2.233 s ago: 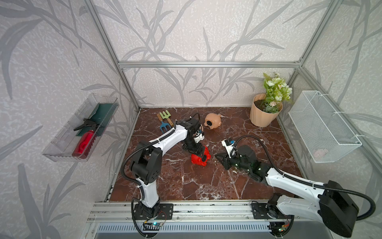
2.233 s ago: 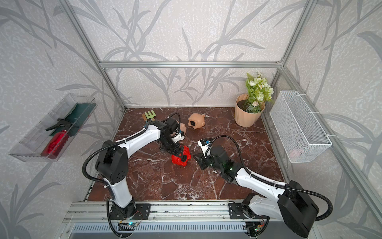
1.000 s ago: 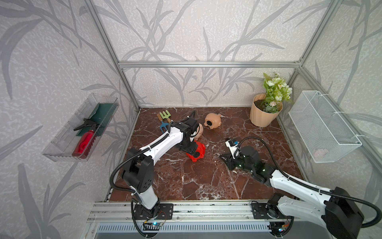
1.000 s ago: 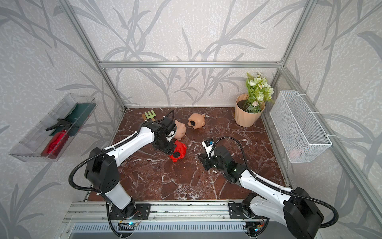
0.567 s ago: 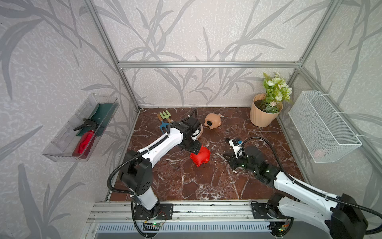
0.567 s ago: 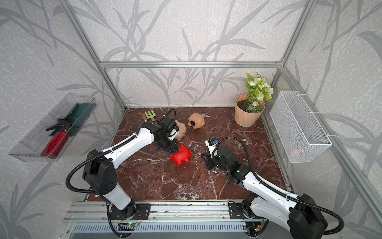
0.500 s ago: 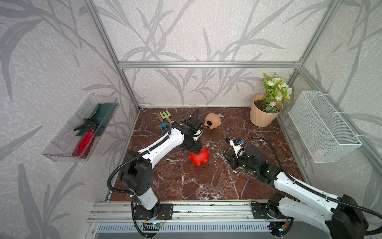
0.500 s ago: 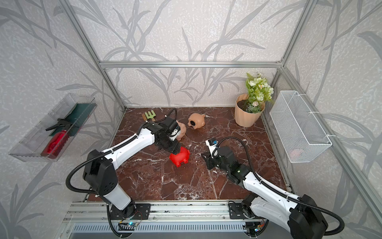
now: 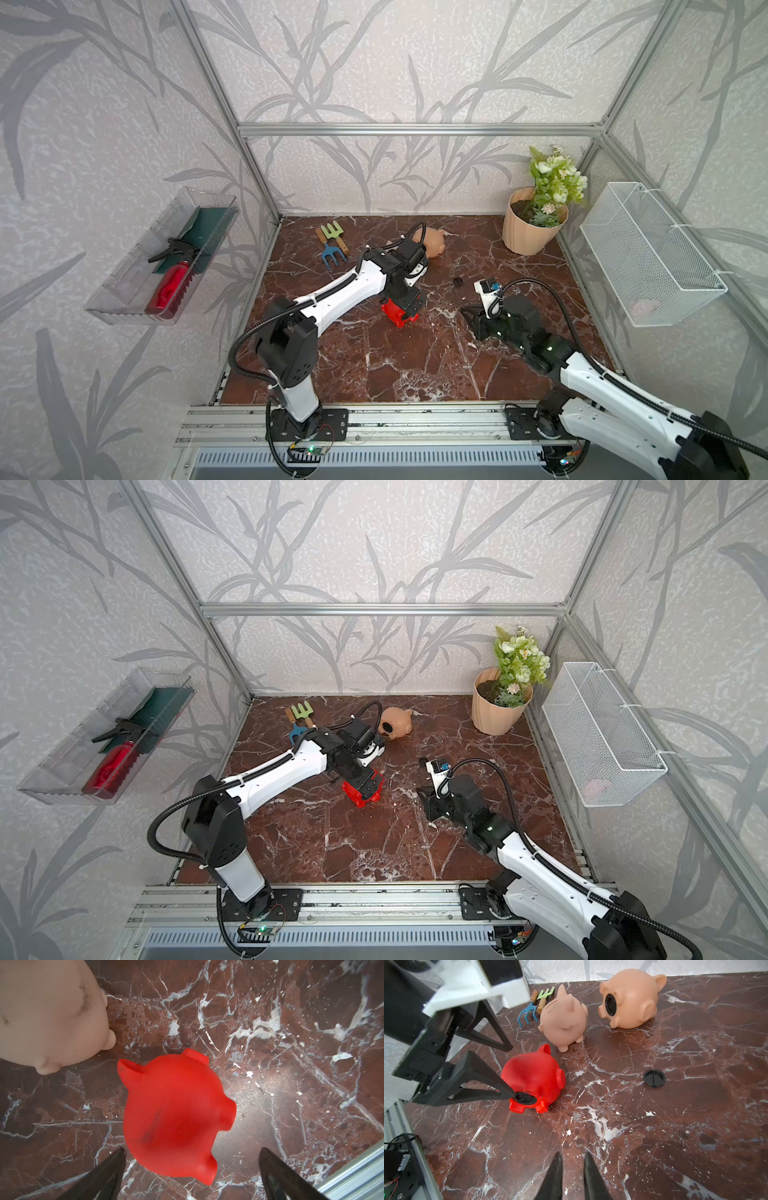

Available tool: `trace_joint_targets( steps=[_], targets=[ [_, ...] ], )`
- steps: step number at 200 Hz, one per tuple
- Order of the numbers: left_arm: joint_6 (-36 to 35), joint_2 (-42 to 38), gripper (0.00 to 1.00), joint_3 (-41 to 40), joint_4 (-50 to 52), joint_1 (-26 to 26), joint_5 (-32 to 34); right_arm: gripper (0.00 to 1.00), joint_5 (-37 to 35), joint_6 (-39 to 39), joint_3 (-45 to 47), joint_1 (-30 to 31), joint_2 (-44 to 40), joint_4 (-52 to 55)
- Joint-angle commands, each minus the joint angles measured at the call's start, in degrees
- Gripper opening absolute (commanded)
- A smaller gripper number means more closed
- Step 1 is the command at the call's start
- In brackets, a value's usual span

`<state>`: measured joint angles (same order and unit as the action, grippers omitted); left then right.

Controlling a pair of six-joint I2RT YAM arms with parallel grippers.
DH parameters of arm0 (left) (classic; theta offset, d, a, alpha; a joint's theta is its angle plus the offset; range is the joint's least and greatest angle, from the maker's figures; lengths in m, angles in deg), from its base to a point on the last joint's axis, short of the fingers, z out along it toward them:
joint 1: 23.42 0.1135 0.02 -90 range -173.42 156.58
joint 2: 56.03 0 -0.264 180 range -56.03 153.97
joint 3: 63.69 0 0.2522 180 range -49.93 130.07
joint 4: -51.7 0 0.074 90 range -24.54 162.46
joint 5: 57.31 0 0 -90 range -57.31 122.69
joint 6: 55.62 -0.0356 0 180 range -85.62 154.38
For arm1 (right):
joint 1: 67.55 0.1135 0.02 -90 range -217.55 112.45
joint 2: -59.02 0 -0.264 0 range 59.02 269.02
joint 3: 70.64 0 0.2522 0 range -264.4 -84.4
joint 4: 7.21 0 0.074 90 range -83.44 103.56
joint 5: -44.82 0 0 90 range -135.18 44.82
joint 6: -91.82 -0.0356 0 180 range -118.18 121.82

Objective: Close piggy banks
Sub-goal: Adjust the piggy bank at the center of the board.

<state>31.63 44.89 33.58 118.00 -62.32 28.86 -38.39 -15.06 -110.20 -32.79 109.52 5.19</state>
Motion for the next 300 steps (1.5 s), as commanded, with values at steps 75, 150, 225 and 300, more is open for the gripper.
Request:
trace_joint_targets(
  steps=[75,150,225,300],
  targets=[
    [-3.79,7.13,0.99,1.36,5.04,0.35,6.12,0.20,1.43,-0.62,1.26,-1.10,-0.16,-0.35],
    [3.54,4.40,0.94,-3.55,5.05,4.16,13.14,0.20,2.61,-1.66,1.87,-1.35,-0.05,-1.37],
    [8.04,-2.16,0.92,-8.62,3.41,9.67,14.14,0.20,3.88,-2.54,2.00,-1.42,0.52,-2.67],
    [7.42,-9.61,0.94,-5.99,-4.04,11.11,3.37,0.20,3.15,-1.75,2.07,-1.67,-0.64,-1.70]
  ],
)
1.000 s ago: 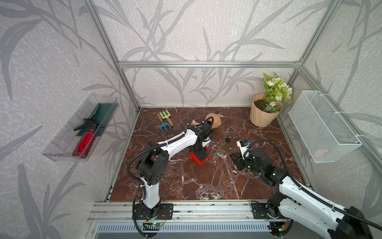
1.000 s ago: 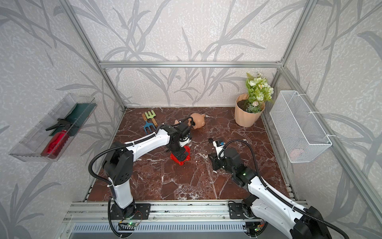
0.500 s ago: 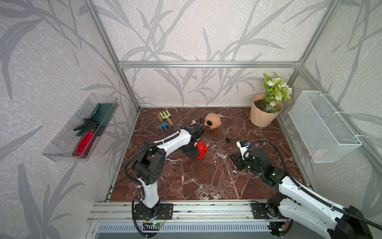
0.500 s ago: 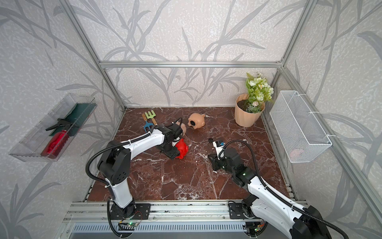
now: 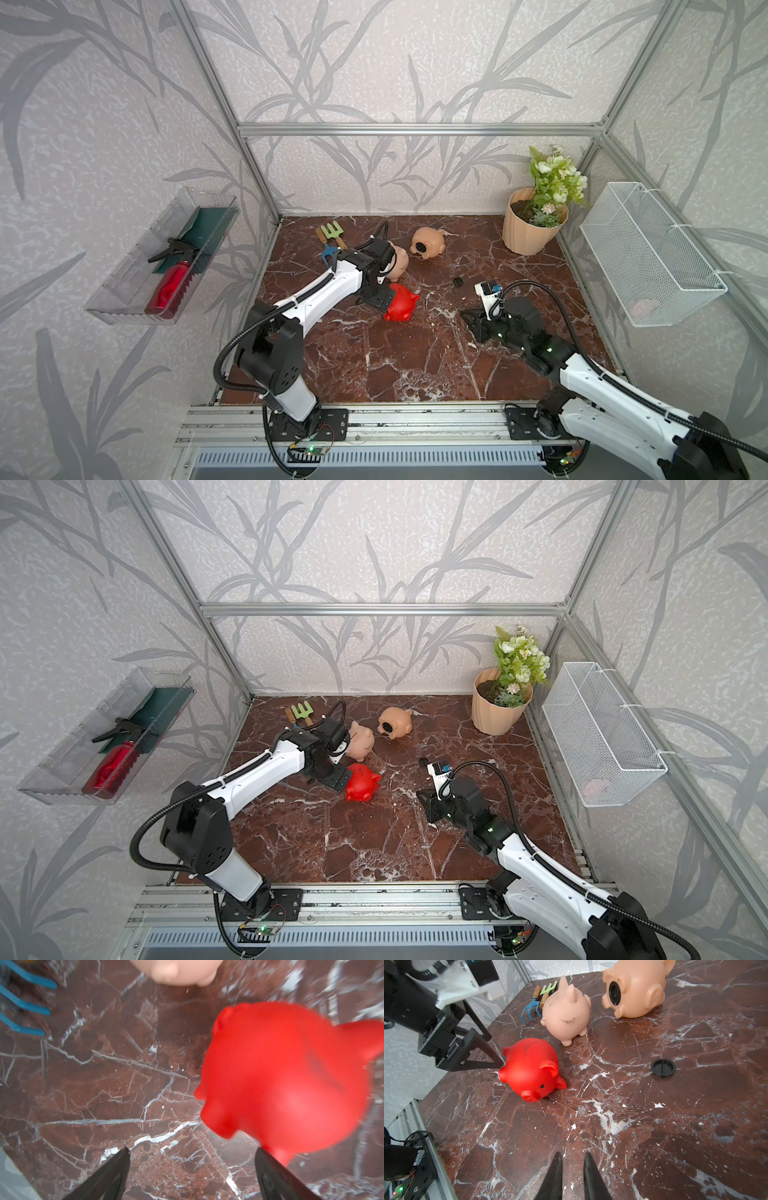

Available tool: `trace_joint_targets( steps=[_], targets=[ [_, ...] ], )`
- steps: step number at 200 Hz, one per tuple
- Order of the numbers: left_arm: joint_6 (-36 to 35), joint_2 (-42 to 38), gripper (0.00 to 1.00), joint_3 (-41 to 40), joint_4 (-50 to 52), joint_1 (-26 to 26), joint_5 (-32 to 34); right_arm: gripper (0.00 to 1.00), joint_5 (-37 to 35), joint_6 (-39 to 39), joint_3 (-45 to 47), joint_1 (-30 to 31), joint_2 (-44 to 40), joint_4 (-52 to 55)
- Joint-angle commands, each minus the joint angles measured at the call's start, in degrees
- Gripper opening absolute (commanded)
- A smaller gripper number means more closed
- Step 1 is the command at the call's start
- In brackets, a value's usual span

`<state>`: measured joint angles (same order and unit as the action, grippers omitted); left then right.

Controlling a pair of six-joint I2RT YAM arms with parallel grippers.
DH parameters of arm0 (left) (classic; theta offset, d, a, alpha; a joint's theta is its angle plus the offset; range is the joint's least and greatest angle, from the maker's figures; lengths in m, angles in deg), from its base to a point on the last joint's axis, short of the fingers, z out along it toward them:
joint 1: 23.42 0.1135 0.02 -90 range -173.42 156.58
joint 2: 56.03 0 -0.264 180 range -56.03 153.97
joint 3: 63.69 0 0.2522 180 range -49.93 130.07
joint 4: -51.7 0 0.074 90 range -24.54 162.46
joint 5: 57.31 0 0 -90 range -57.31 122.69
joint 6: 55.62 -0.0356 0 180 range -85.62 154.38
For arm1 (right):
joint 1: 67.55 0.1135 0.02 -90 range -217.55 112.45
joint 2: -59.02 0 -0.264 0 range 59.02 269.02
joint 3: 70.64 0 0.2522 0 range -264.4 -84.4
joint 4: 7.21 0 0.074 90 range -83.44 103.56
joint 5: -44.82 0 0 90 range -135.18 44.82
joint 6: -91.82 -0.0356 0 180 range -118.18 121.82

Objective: Close piggy banks
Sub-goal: Adjust the piggy bank at the center of the board, then turn over the piggy bank at the center of the board.

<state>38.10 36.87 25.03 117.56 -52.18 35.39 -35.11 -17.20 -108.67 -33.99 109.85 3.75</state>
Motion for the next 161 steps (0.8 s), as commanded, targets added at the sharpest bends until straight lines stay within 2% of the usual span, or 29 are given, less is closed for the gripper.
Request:
trace_joint_targets(
  steps=[1,19,59,88,105,138,161],
  targets=[
    [0.94,-1.59,0.94,2.65,-3.81,1.02,-3.28,0.20,-0.13,0.44,0.54,-0.45,-0.94,-0.31],
    [-0.92,-0.34,0.96,4.14,-9.00,2.04,-4.35,0.20,-0.13,0.78,0.42,-0.68,-0.69,-0.33],
    [-5.11,7.59,0.99,13.39,-13.75,5.29,-7.76,0.20,0.20,1.92,0.10,-1.46,-0.64,0.34],
    [-7.40,15.76,0.99,23.13,-10.60,6.95,-11.21,0.20,1.05,2.40,0.09,-2.66,-1.21,0.87],
    [-8.89,19.66,0.99,28.52,-7.50,7.21,-10.96,0.20,1.36,2.57,0.04,-3.55,-1.76,1.61],
    [-11.93,24.92,0.99,33.63,-6.22,7.70,-11.18,0.20,2.23,3.15,0.29,-5.10,-2.88,2.67],
    [-13.75,27.07,0.99,35.18,-6.84,7.75,-14.14,0.20,2.68,3.51,0.28,-5.94,-3.45,3.45]
  ],
)
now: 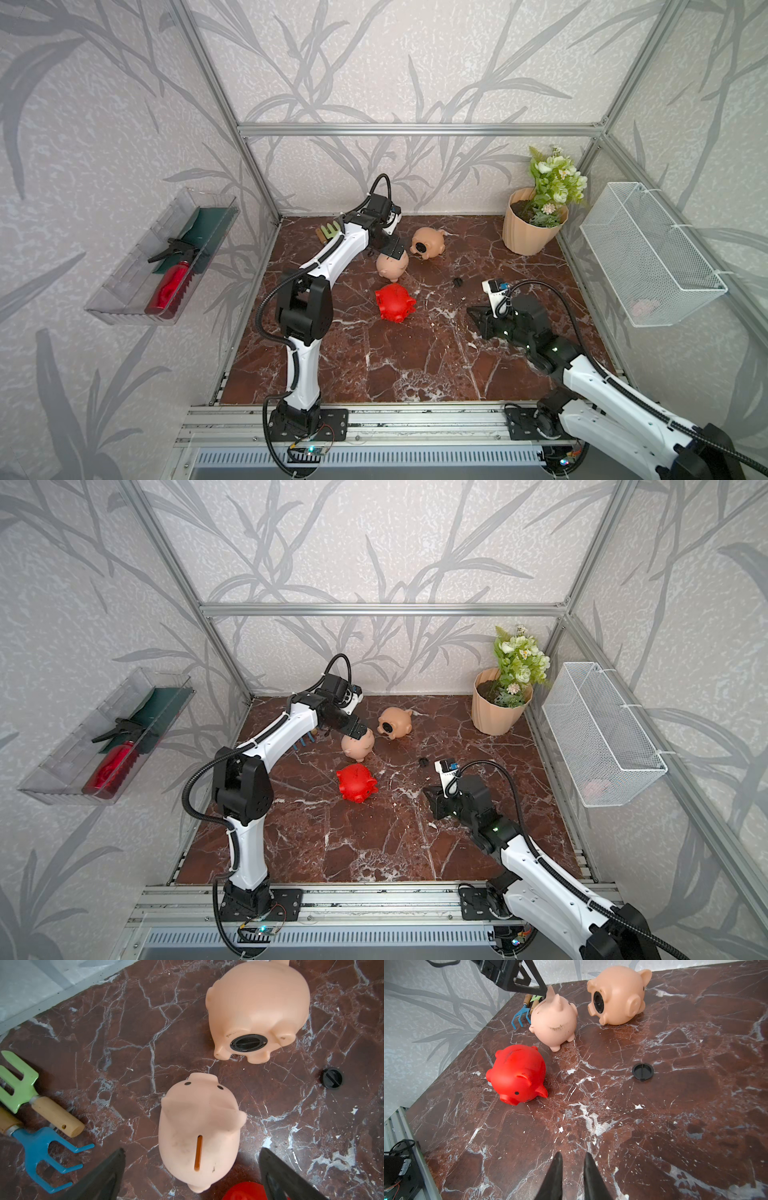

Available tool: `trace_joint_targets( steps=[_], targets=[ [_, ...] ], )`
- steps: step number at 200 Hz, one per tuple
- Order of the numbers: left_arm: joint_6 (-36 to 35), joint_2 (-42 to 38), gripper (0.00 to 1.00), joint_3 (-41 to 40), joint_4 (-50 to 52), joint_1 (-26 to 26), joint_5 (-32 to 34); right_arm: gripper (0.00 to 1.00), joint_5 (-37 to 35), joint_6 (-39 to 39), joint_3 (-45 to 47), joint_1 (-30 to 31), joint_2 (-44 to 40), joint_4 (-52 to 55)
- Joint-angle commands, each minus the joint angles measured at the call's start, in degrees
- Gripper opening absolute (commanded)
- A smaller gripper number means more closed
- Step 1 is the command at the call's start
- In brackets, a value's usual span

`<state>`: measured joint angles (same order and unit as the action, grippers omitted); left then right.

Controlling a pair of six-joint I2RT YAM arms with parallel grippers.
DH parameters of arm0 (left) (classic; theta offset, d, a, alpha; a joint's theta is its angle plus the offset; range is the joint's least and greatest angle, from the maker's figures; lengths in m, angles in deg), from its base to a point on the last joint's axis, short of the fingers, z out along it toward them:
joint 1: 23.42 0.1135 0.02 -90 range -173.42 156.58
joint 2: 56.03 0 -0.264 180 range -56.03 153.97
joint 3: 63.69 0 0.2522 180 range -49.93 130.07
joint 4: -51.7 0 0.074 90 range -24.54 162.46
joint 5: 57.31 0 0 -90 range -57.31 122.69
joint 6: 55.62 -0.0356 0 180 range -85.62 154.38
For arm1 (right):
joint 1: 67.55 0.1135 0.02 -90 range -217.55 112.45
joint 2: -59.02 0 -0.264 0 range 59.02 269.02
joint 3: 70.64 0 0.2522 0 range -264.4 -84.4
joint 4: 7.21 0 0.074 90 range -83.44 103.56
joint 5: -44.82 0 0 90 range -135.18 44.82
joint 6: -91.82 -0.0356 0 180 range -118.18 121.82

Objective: Close piggy banks
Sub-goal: Turn over the piggy bank at the center of the board.

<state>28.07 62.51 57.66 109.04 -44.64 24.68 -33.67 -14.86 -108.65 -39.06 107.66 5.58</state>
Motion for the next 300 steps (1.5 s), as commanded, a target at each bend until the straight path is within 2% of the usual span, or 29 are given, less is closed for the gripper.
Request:
trace_joint_targets(
  steps=[1,71,132,162,190,253,300],
  targets=[
    [-3.85,1.56,0.99,2.58,1.56,0.21,-3.60,0.20,1.28,1.20,0.25,-0.88,-1.31,1.60],
    [-6.23,8.24,0.99,9.07,3.64,-0.05,-6.49,0.21,2.12,1.10,0.26,-1.52,-0.66,1.34],
    [-8.93,10.85,0.99,12.01,4.92,-0.85,-1.14,0.21,2.47,0.86,0.32,-2.02,-0.45,1.24],
    [-9.34,11.34,0.88,12.60,5.72,-1.25,-0.30,0.21,2.47,0.95,0.06,-2.21,-0.48,1.75],
    [-8.42,11.42,0.85,12.47,5.92,-1.45,-1.37,0.21,2.55,0.97,-0.10,-2.47,-0.31,1.68],
    [-8.20,11.69,0.92,11.33,6.61,-1.99,-0.37,0.21,2.91,1.23,-0.45,-3.01,-0.47,2.41],
    [-8.03,12.12,0.90,11.49,7.31,-2.01,-0.42,0.21,3.61,1.14,-0.45,-3.40,-0.48,2.48]
  ],
)
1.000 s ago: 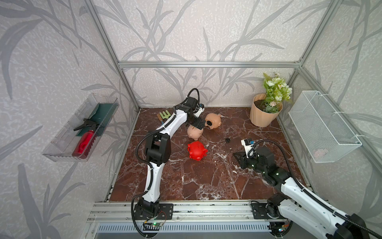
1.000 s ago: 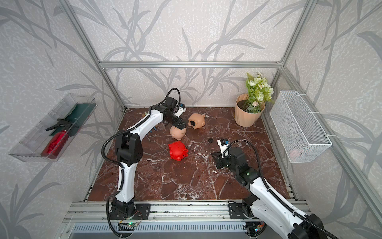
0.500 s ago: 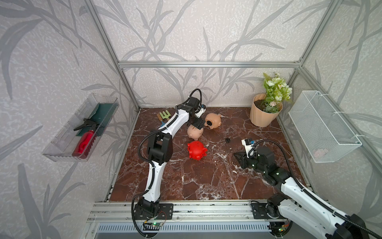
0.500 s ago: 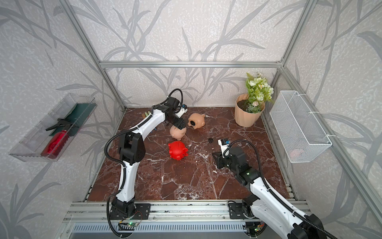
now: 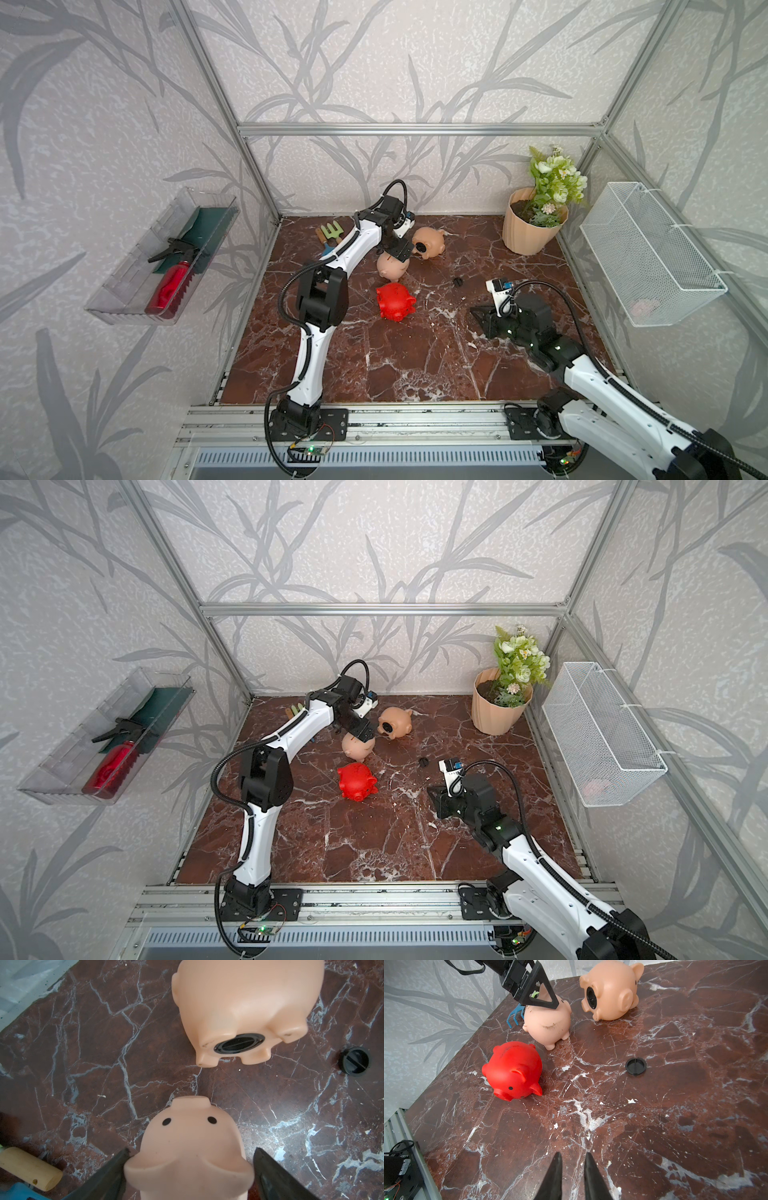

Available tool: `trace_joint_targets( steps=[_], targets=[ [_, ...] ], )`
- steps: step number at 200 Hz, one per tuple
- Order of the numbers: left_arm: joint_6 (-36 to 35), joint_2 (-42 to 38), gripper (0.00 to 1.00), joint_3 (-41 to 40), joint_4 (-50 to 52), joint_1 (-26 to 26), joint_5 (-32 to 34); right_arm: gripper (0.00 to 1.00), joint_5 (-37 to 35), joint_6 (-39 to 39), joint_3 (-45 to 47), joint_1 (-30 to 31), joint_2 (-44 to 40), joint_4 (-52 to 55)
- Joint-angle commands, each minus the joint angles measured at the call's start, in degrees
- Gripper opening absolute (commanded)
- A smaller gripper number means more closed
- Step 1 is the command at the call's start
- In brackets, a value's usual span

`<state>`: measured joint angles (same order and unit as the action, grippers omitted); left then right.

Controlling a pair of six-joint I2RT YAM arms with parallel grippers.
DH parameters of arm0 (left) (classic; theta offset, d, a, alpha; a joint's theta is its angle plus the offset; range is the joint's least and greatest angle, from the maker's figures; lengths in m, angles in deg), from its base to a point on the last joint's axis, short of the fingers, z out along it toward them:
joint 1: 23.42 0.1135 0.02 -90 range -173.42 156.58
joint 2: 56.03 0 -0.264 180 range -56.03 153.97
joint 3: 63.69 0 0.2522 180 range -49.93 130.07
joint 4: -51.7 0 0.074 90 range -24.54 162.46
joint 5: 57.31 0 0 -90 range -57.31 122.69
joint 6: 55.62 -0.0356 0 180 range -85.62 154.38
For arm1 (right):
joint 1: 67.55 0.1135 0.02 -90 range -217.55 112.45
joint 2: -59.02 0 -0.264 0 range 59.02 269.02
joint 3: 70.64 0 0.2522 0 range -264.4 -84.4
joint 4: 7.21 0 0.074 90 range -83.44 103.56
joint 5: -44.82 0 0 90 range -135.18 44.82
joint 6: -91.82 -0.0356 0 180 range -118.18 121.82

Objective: Close piggy banks
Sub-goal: Turn over the piggy bank at the center of the board.

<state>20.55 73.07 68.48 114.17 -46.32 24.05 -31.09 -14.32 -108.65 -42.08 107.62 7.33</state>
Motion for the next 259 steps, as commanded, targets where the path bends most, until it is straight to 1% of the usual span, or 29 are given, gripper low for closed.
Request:
trace_joint_targets(
  steps=[1,36,52,66,79,103,129,157,191,220,247,259],
  targets=[
    [-0.50,1.54,0.90,0.68,2.18,-0.36,0.21,0.21,1.07,0.55,-0.45,-0.40,-0.43,0.72],
    [-0.25,1.73,0.88,0.83,2.59,-0.31,0.58,0.21,1.29,0.46,-0.36,-0.65,-0.69,0.80],
    [-0.15,1.70,0.85,0.99,2.58,-0.42,0.32,0.21,1.38,0.49,-0.12,-0.69,-0.79,0.72],
    [0.19,1.68,0.80,1.39,2.86,-0.48,0.21,0.21,1.38,0.45,-0.01,-0.79,-0.85,0.72],
    [0.79,1.57,0.77,1.97,3.44,-0.70,-0.23,0.21,1.46,0.41,-0.02,-0.78,-0.96,0.78],
    [1.55,0.51,0.76,2.01,3.87,-1.73,0.28,0.21,1.40,0.32,0.25,-0.87,-1.48,0.87],
    [3.96,-0.81,0.74,2.07,3.68,-2.53,0.14,0.21,1.38,0.31,0.51,-0.96,-2.02,0.93],
    [7.13,-1.57,0.73,2.00,3.81,-3.99,-0.30,0.21,1.44,0.19,0.69,-1.09,-2.19,0.98],
    [8.00,-2.27,0.73,1.14,4.10,-7.56,2.55,0.21,1.70,0.12,0.78,-1.13,-2.84,1.32],
    [10.31,-2.73,0.73,1.95,4.18,-10.25,3.70,0.21,1.32,0.34,0.96,-1.40,-3.72,1.85],
    [13.65,-2.88,0.73,2.62,4.46,-12.08,1.08,0.21,0.61,0.27,1.31,-2.07,-5.11,2.90],
    [16.30,-3.22,0.74,2.58,4.34,-12.39,-0.43,0.21,0.42,0.04,1.61,-2.54,-5.98,3.09]
  ],
)
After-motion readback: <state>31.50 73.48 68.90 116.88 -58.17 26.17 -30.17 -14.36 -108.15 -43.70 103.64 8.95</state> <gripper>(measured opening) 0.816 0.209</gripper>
